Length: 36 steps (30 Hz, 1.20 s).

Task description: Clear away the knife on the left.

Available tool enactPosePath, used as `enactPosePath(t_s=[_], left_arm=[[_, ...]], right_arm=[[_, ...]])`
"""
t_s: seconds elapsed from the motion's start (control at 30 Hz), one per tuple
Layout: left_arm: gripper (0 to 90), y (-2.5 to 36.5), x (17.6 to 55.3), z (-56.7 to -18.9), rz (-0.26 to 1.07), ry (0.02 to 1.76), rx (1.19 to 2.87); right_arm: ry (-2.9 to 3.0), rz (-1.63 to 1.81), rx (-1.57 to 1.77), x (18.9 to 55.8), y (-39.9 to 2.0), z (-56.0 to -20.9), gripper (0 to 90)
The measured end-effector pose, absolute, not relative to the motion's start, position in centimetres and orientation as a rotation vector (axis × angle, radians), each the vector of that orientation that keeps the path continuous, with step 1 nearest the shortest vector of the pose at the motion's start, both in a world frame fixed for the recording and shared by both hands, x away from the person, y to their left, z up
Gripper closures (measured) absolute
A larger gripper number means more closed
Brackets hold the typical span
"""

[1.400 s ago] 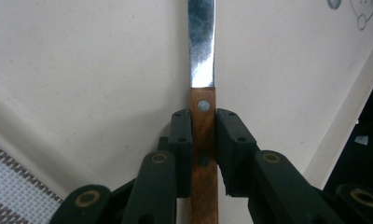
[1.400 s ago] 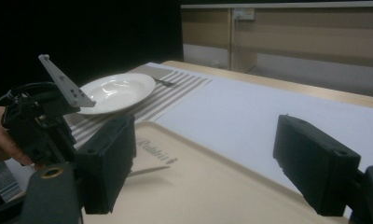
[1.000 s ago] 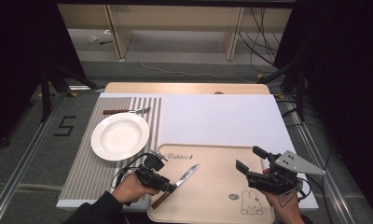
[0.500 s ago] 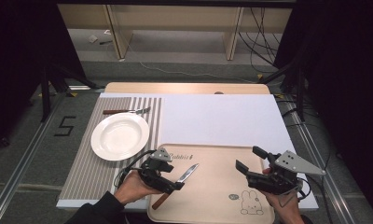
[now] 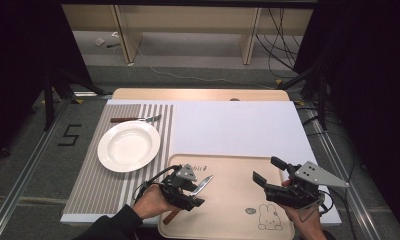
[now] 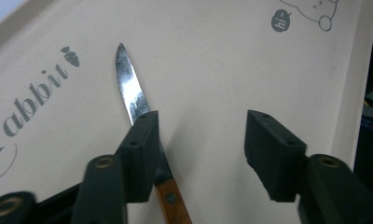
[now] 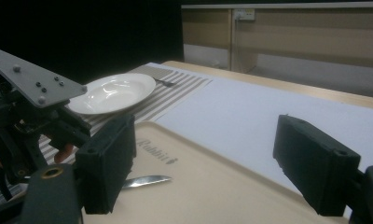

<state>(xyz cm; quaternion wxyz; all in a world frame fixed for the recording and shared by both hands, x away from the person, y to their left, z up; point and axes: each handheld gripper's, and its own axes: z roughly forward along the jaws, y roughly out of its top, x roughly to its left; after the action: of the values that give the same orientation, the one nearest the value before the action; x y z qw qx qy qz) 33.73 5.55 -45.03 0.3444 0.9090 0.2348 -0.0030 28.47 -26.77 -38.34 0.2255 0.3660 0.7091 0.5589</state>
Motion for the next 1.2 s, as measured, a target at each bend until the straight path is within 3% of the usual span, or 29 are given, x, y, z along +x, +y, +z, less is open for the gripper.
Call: enactPosePath(t_s=[0.37,0.57,0.73,1.2], left_arm=[[75.4,4.1,34.0,-46.0,0.004,0.59,2.454],[85.3,3.8,34.4,-46.3,0.01,0.606,2.491],[89.3,3.7,34.6,-46.6,0.025,0.637,2.517],[89.6,4.2,34.9,-46.6,0.013,0.664,2.541]], right_arm=[[1.953,1.545,1.012,28.5,-26.8,-38.4,22.3],[1.953,1.546,1.011,28.5,-26.8,-38.4,22.3],[1.955,1.546,1.011,28.5,-26.8,-38.4,22.3],[1.953,1.548,1.01,28.5,-26.8,-38.3,22.4]])
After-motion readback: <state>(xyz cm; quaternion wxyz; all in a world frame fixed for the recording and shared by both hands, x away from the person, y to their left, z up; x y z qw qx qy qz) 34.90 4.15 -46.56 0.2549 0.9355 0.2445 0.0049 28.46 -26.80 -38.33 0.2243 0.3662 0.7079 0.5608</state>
